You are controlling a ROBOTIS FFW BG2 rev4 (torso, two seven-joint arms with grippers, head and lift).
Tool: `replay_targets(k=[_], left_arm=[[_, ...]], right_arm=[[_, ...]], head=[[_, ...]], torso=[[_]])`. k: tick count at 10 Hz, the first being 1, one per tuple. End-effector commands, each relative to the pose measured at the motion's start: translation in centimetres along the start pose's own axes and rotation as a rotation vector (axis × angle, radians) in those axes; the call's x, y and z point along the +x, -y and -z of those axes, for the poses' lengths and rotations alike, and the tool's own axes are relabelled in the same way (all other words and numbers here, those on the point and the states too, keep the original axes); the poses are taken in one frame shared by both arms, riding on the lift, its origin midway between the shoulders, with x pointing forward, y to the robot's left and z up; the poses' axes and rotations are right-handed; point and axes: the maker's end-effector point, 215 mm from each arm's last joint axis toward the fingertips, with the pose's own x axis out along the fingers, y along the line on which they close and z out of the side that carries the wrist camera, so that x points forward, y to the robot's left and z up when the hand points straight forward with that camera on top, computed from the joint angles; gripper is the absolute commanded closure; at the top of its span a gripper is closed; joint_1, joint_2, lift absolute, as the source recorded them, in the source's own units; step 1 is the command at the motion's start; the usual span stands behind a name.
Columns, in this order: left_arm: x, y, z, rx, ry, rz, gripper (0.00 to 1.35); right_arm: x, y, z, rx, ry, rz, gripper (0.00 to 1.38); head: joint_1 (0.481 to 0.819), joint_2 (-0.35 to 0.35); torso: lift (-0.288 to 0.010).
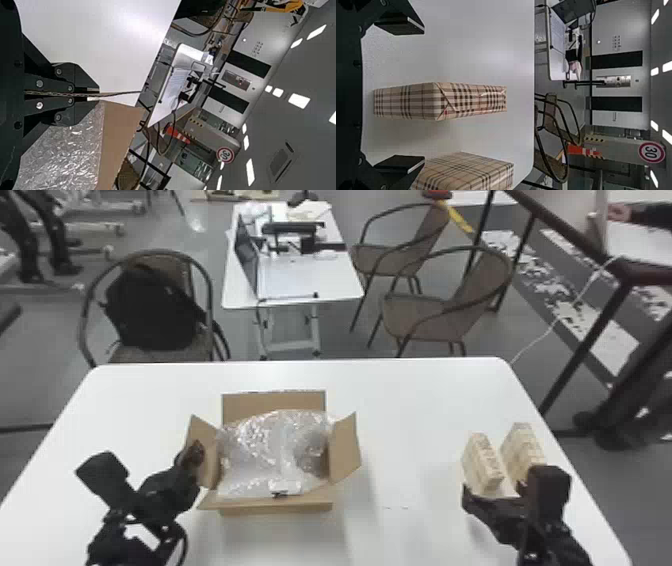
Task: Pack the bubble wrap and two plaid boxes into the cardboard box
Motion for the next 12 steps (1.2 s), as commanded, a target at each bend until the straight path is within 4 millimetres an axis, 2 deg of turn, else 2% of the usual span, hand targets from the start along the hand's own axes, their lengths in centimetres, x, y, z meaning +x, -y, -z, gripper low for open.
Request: replay_targets(k=[1,3,6,7,8,9,10,11,12], left_arm=[[0.2,0.3,-0.1,-0.003,0.004,0.004,1.21],[0.2,0.4,-0.1,-0.004,0.002,0.005,1.21],[0.3,0.5,0.1,-0.005,-0.001,0.008,1.21],[0.4,0.7,0.0,-0.004,0.001,0.010,1.21],[0.3,0.5,0.0,-0.005,0.001,0.007,1.21],[0.2,0.4,0.0,-0.005,0.001,0.005,1.21],[0.2,0.4,0.0,-0.005,0.001,0.006,1.21],[0.2,0.4,0.1,-0.005,0.000,0.006,1.21],[0.2,0.5,0.0,-0.004,0.001,0.008,1.21]], right_arm=[[1.2,0.0,0.0,-0.004,-0.012,-0.004,0.15],[2.8,-0.2,-0.3,-0.015,-0.023,-0.007,0.15],[4.4,-1.7,0.3,-0.015,-0.049,-0.024,0.18],[4.5,-1.9,0.9,-0.008,-0.063,-0.027,0.32],[4.5,-2.0,1.1,-0.006,-0.068,-0.028,0.64],[4.3,-1.9,1.3,0.007,-0.068,-0.022,0.78],[4.2,-1.7,1.5,0.016,-0.069,-0.015,0.80],[4.1,-1.7,1.4,0.014,-0.068,-0.014,0.93],[4.0,-1.7,1.3,0.014,-0.065,-0.013,0.95]], head=[[0.695,-0.014],[0.695,-0.014],[0.695,-0.007],[0.695,0.000],[0.695,0.002],[0.695,0.003],[0.695,0.005],[0.695,0.004],[0.695,0.003]], torso=[[-0.014],[-0.014],[-0.014],[-0.014],[-0.014],[-0.014],[-0.014],[-0.014],[-0.014]])
